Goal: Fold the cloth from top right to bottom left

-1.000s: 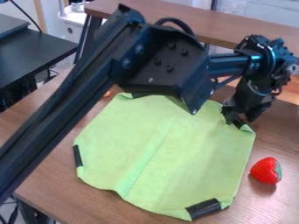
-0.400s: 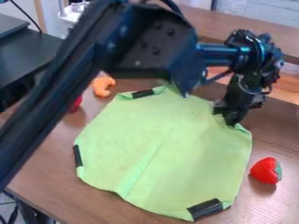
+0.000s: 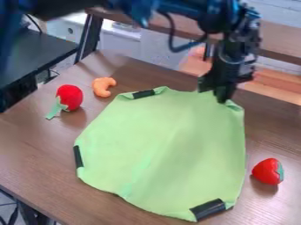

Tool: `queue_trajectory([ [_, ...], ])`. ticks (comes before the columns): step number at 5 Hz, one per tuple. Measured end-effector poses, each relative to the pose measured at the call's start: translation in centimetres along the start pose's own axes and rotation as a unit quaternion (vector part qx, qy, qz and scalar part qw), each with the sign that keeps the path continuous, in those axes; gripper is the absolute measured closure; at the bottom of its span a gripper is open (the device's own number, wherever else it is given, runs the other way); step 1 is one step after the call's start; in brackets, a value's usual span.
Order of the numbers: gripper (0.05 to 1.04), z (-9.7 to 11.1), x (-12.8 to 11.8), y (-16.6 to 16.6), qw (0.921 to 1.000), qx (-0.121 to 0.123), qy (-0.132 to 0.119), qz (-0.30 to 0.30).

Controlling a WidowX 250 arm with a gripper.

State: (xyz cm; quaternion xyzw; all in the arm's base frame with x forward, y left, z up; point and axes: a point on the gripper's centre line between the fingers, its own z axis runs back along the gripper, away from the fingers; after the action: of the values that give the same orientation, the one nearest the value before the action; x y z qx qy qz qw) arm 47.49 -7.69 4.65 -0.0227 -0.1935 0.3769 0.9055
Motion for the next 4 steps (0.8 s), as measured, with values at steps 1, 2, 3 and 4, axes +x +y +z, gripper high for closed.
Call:
queue_trajectory([
  [1,1.02,0.3,0.7,3.9,0.9998,-0.005,-0.002,-0.018],
  [2,1.023,0.1,1.2,8.2,0.9987,-0.012,-0.012,-0.048],
  [3,1.024,0.0,2.3,11.8,0.9978,-0.021,-0.024,-0.058],
  [4,1.024,1.4,2.8,13.9,0.9971,-0.041,-0.026,-0.058],
])
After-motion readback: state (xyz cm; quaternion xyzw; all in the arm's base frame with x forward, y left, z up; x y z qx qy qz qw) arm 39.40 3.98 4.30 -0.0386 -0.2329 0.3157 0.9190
